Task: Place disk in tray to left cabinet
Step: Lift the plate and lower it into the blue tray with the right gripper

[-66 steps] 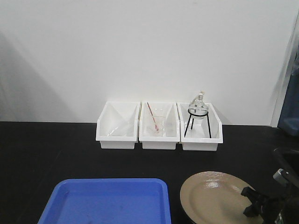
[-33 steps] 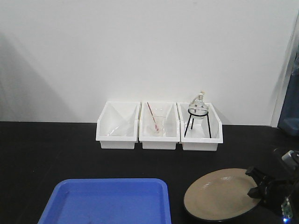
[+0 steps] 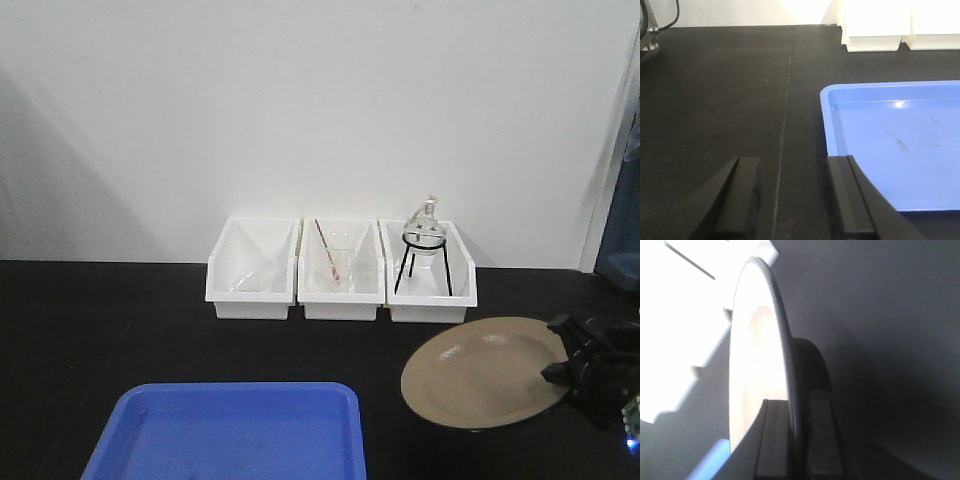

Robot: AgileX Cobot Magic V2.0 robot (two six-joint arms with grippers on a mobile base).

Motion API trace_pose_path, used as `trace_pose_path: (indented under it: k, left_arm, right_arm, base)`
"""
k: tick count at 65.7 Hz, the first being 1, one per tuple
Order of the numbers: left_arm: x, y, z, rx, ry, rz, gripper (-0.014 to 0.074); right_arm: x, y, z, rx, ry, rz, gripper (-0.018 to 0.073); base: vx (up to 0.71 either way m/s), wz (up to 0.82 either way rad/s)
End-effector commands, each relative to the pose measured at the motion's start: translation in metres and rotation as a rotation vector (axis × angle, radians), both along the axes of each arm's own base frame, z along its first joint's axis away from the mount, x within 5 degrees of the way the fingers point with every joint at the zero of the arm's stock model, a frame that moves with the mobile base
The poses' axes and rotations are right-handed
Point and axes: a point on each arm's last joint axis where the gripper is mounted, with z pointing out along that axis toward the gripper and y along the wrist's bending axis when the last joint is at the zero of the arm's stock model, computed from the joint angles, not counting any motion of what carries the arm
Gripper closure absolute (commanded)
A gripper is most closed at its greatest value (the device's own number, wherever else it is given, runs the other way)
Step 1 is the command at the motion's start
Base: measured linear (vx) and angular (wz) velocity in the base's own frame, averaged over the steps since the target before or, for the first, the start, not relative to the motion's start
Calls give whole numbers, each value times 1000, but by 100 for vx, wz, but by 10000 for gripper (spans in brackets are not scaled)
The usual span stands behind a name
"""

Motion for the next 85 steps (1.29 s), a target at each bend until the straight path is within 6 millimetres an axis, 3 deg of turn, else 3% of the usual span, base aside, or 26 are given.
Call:
trace_pose_path:
  k: [1,10,18,32,38,50,64,74,85]
  left_arm:
    - [4,1,16,-12,-99,9,168]
    - [4,1,16,-12,-99,9,168]
    - [4,1,16,-12,-99,9,168]
    - [4,1,16,-12,-99,9,168]
    - [4,1,16,-12,-99,9,168]
    - [4,1,16,-12,-99,9,168]
    - [4,1,16,-12,-99,9,168]
    - [4,1,16,-12,-99,9,168]
    - [4,1,16,-12,-99,9,168]
  right_arm:
    - [5,15,42,79,-143,22,566]
    - [16,60,63,90,-241,152,565]
    - [23,108,66,119,-266,270,565]
    - [30,193,39,134,-210,466,565]
    - [31,214,21,118,-176,518,565]
    - [27,240,-19,121,-80,595,565]
    - [28,247,-50,36,-51,676,557]
    - [28,244,-56,-76,-71,722,510]
    - [28,241,-55,-194,-99,782,382]
  base:
    - [0,0]
    - [0,0]
    - [0,0]
    - [0,0]
    - [0,0]
    - [0,0]
    - [0,0]
    - [0,0]
    - [0,0]
